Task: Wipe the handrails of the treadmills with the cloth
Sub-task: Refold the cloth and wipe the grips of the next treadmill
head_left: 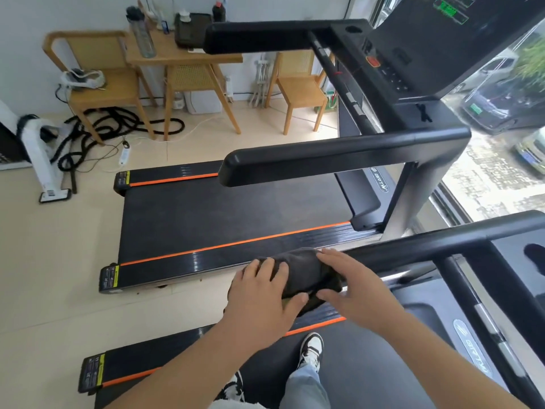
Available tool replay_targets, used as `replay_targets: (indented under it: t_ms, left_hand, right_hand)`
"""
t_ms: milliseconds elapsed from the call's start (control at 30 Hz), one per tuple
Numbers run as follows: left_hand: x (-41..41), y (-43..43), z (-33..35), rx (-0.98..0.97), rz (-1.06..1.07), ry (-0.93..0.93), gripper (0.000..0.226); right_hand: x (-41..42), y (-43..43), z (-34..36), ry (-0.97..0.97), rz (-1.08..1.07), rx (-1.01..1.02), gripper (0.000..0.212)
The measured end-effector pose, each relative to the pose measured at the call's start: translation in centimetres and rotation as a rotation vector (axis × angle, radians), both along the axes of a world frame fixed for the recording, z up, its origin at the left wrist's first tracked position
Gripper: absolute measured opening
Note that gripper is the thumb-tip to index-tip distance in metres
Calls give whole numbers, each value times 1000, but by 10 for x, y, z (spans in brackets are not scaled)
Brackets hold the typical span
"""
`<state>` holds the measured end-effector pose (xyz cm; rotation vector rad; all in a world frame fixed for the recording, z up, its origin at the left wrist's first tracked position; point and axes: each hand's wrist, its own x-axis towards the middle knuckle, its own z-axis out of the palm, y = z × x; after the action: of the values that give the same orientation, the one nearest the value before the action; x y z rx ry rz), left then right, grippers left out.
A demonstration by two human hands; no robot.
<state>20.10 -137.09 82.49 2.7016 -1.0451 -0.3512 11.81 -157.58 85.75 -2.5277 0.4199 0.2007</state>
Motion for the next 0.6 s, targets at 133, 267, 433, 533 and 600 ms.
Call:
replay_targets:
  t_ms: [133,267,433,533,600]
  left_hand:
    - [23,-39,6,234,19,83,88]
    - [61,-79,1,229,113,468,85]
    - [40,-57,-9,132,102,178,66]
    - [15,-27,-8,123,55,-30,61]
    - [21,-30,-8,144,85,-2,58]
  right_hand:
    - [-7,-40,17,172,5,-259,77]
    - [2,-64,21,273,98,-367,91]
    - [20,-76,11,269,116,-420,76]
    - [26,-79,5,286,126,-447,70]
    - [30,-80,5,327,142,-462,68]
